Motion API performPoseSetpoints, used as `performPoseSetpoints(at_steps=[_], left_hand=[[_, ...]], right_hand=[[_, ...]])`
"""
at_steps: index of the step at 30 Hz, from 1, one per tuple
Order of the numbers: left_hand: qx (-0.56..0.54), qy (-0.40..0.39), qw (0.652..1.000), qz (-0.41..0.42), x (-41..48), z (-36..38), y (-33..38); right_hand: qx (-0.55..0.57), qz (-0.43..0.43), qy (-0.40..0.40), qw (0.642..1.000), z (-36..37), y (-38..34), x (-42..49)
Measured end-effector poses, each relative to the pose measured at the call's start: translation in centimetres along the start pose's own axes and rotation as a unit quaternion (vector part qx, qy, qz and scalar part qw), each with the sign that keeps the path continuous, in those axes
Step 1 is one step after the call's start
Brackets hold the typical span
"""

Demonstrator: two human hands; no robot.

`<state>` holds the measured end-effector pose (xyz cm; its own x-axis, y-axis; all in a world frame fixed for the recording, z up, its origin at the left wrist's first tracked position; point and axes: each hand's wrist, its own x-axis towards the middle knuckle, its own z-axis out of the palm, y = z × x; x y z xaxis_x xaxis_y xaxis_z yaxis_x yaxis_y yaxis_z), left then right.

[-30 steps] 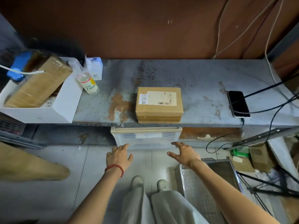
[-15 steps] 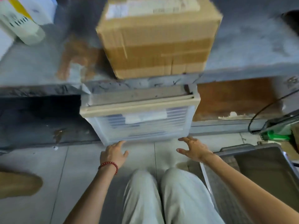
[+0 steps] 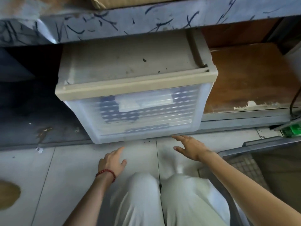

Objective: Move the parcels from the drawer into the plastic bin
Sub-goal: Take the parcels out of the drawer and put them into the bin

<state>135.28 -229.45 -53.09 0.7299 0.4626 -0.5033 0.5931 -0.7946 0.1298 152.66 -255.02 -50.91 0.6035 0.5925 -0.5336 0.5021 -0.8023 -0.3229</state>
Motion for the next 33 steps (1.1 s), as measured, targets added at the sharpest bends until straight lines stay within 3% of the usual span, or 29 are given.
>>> performPoseSetpoints(at_steps=[8,12,15,21,23,27,33], left_hand=[[-0.052,-0.041,0.997,0.032,3.7,1.5,1.2],[-0.088,-0.136,0.986,0.032,4.6,0.2,1.4],[-0.028,-0.209,0.977,0.037,4.8,-1.3,0.9],[0.095,-0.237,0.965,0.060,3.8,-2.7,1.4],[0.115,-0.219,0.966,0.071,2.9,-2.9,1.5],[0.178,-0.103,0.974,0.100,-0.6,-2.9,0.9],[-0.016,-0.072,0.996,0.041,-6.7,-1.3,0.0]], right_hand=[[0.069,0.008,-0.055,0.996,2.8,-1.2,3.9],[0.123,0.019,-0.068,0.990,3.7,-1.5,3.7],[0.149,0.023,-0.073,0.986,4.1,-1.5,3.0],[0.132,0.014,-0.059,0.989,4.4,-1.5,1.5],[0.104,0.009,-0.040,0.994,4.6,-1.4,0.5],[0.069,-0.018,0.016,0.997,5.1,-1.2,-2.1],[0.097,-0.055,0.051,0.992,6.2,-1.4,-6.2]])
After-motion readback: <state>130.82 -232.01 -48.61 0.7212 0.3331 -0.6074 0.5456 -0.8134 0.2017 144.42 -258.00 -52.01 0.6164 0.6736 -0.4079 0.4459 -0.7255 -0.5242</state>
